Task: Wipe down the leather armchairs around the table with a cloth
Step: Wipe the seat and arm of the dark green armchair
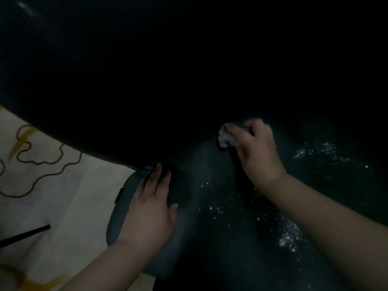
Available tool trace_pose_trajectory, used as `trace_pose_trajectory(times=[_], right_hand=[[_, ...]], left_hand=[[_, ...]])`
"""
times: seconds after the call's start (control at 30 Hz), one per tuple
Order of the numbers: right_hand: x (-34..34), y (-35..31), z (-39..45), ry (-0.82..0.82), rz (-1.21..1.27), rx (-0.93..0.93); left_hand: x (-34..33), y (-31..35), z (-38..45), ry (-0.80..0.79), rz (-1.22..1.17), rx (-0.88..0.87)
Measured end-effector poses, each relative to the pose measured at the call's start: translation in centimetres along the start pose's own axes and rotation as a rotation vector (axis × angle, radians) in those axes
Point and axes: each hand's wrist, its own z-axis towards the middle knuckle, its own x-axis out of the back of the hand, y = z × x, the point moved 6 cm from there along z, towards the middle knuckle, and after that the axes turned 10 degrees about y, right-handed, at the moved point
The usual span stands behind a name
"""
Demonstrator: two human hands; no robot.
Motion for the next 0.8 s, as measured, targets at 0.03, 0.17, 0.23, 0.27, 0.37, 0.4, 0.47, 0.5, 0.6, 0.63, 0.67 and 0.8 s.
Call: trace_pose_trajectory(times=[0.03, 0.17, 0.23, 0.27, 0.37, 0.4, 0.47, 0.5, 0.6, 0.63, 0.67, 0.8], right_hand=[[-0.5, -0.2, 0.7, 0.035, -0.002, -0.067], [-3.1, -5.0, -0.8, -0.042, 0.079, 0.005], [-3.0, -6.8, -4.5, -0.189, 0.117, 0.224], [-2.4, -6.8, -5.9, -0.249, 0.122, 0.290], [-0.7, -4.2, -5.6, -0.190, 0.098, 0.252], [-0.5, -3.2, -4.6, -0.129, 0.087, 0.165], [-0.6, -2.0, -2.7, -0.029, 0.085, -0.029], [-0.9, -2.4, -2.5, -0.005, 0.093, -0.076], [-2.1, -5.6, -5.5, -0.070, 0.116, 0.118], [-2.2, -6.2, -7.1, -0.147, 0.118, 0.230], [-1.9, -6.1, -8.3, -0.223, 0.107, 0.321], [0.4, -1.6, -7.5, -0.168, 0.029, 0.289]], left_hand=[[-0.1, 0.0, -0.1, 0.002, 0.004, 0.008], [-0.5, 0.7, -0.6, 0.022, 0.013, 0.005], [-0.5, 0.8, -0.8, 0.028, 0.013, -0.007], [-0.5, 0.9, -1.0, 0.032, 0.011, -0.015], [-0.5, 1.0, -1.2, 0.034, 0.009, -0.028], [-0.5, 1.1, -1.2, 0.033, 0.007, -0.027], [-0.6, 1.3, -1.2, 0.029, -0.003, -0.021], [-0.7, 1.4, -1.2, 0.030, -0.007, -0.019], [-0.9, 1.5, -1.1, 0.041, -0.022, -0.012], [-0.9, 1.4, -1.1, 0.042, -0.018, -0.018], [-0.9, 1.4, -1.1, 0.039, -0.011, -0.026], [-0.8, 1.4, -1.1, 0.031, -0.012, -0.044]])
